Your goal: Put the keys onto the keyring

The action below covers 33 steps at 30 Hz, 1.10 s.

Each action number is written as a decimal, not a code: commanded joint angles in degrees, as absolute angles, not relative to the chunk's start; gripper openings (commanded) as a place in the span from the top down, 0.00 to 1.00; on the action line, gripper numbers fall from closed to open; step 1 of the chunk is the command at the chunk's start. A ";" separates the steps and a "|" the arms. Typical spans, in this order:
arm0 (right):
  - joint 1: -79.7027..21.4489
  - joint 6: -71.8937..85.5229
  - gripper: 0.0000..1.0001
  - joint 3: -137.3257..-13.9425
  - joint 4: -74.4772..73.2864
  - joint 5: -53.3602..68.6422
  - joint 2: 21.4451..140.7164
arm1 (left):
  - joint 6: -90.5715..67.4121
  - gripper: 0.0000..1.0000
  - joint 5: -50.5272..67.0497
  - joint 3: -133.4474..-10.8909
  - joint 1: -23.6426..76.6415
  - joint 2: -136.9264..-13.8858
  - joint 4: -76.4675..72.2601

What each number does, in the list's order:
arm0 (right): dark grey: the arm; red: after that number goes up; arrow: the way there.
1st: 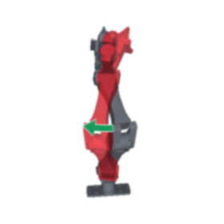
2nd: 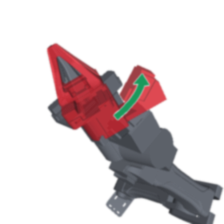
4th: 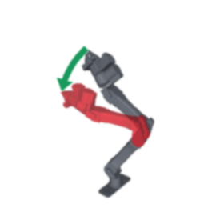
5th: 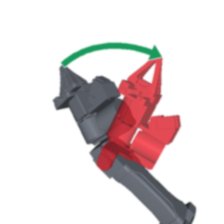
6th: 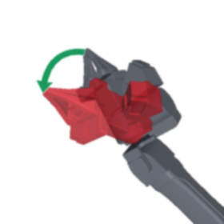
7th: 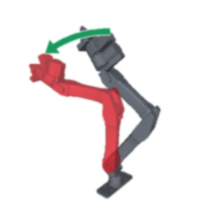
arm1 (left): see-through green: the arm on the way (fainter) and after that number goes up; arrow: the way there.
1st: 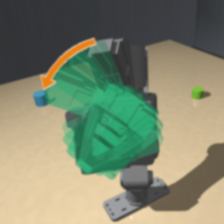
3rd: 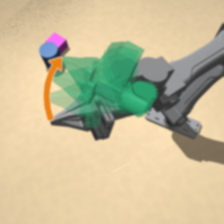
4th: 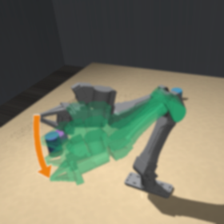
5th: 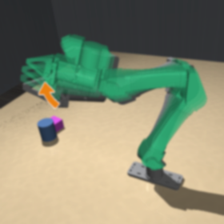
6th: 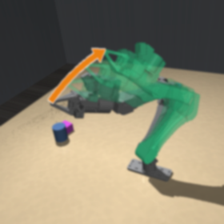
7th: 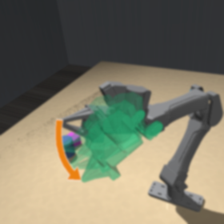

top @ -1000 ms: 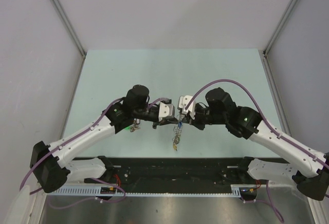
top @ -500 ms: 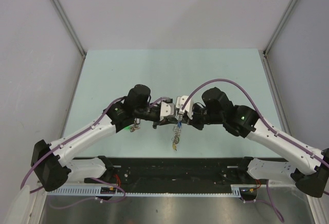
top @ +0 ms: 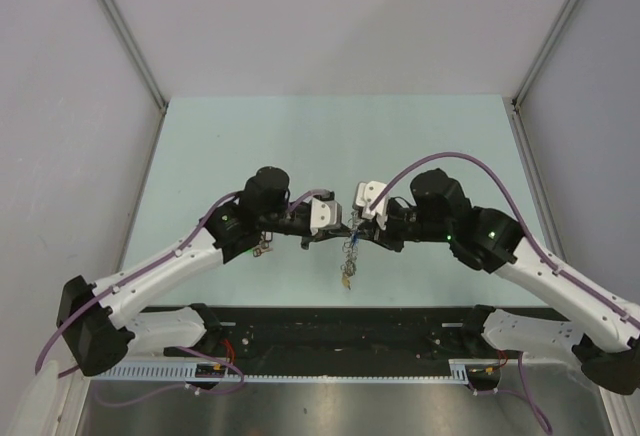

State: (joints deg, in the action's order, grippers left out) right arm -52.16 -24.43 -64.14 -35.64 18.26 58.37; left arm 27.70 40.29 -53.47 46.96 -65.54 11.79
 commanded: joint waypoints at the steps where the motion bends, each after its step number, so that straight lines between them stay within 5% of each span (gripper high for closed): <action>1: -50.37 -22.59 0.76 -63.64 -33.14 21.35 53.53 | 23.65 1.00 42.98 -52.30 46.50 -62.75 1.68; 33: -42.19 -23.55 0.87 -58.27 -26.98 34.72 51.42 | 22.15 1.00 47.81 -51.68 46.49 -62.67 -0.97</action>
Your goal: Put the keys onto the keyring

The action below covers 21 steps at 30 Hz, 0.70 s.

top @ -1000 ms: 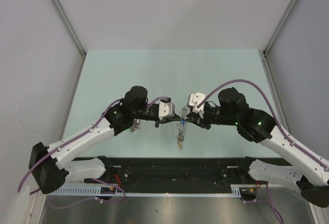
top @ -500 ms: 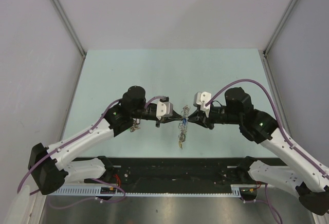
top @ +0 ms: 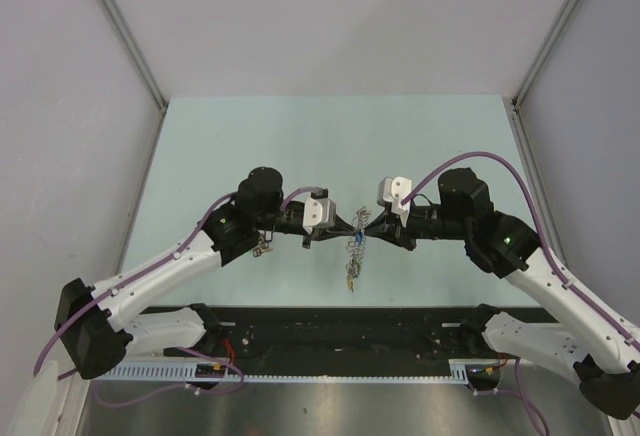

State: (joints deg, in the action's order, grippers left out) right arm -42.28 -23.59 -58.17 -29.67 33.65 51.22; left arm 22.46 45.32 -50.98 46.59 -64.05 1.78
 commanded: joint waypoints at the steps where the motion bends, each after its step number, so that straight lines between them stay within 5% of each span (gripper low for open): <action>1: -42.10 -23.55 0.87 -58.36 -26.90 34.37 51.42 | 22.24 1.00 48.16 -51.68 46.49 -62.49 -0.97; 21: -41.92 -22.59 0.81 -58.27 -26.72 31.29 51.42 | 22.41 1.00 47.46 -51.68 46.49 -62.40 -0.79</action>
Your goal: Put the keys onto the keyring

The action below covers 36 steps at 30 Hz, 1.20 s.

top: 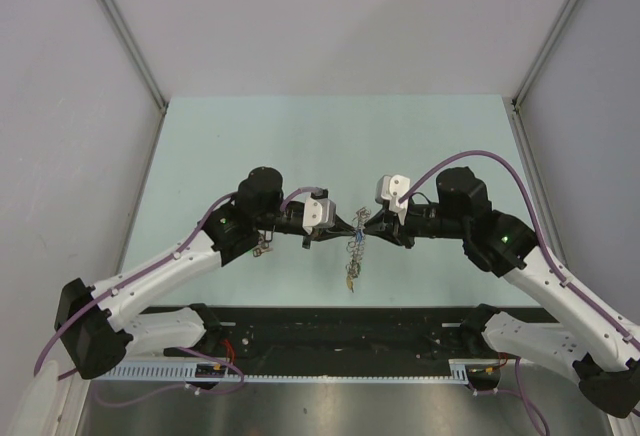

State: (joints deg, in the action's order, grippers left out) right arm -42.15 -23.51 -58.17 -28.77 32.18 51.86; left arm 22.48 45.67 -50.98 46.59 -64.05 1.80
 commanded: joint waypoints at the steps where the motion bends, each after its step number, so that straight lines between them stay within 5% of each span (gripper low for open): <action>1: -41.84 -22.59 0.81 -58.27 -26.63 31.64 51.42 | 22.41 1.00 47.46 -51.68 46.41 -62.32 -0.79; 6: -41.84 -22.85 1.00 -58.27 -26.72 33.66 51.77 | 22.41 1.00 47.55 -51.77 46.49 -62.49 -0.79; 36: -50.45 -25.49 1.00 -59.94 -28.30 24.61 55.11 | 21.71 1.00 44.83 -54.49 46.58 -64.69 3.43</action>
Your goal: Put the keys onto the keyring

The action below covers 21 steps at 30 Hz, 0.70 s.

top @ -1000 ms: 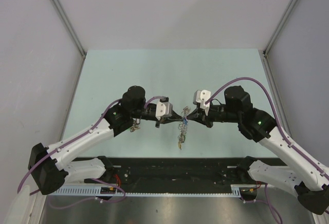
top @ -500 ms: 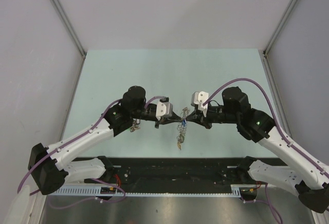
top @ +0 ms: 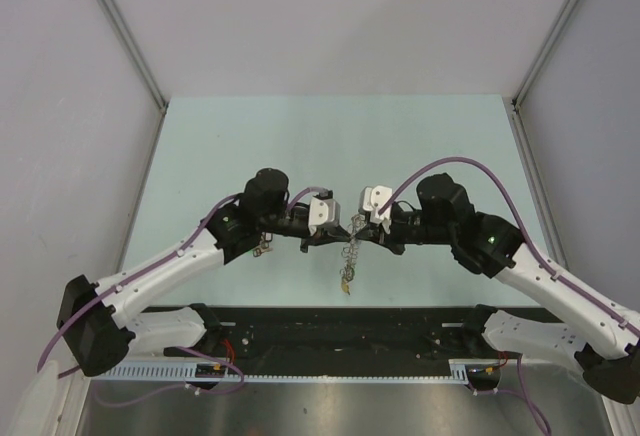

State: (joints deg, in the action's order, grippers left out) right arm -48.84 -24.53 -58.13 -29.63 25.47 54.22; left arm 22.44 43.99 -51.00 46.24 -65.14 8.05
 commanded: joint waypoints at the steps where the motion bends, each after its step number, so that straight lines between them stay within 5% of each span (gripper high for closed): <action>1: -50.62 -25.66 1.00 -60.03 -28.56 23.91 55.11 | 21.27 1.00 44.74 -54.32 46.58 -64.43 3.17; 21: -53.44 -27.25 1.00 -59.85 -33.75 15.65 54.05 | 14.94 1.00 42.98 -55.11 44.39 -65.13 1.14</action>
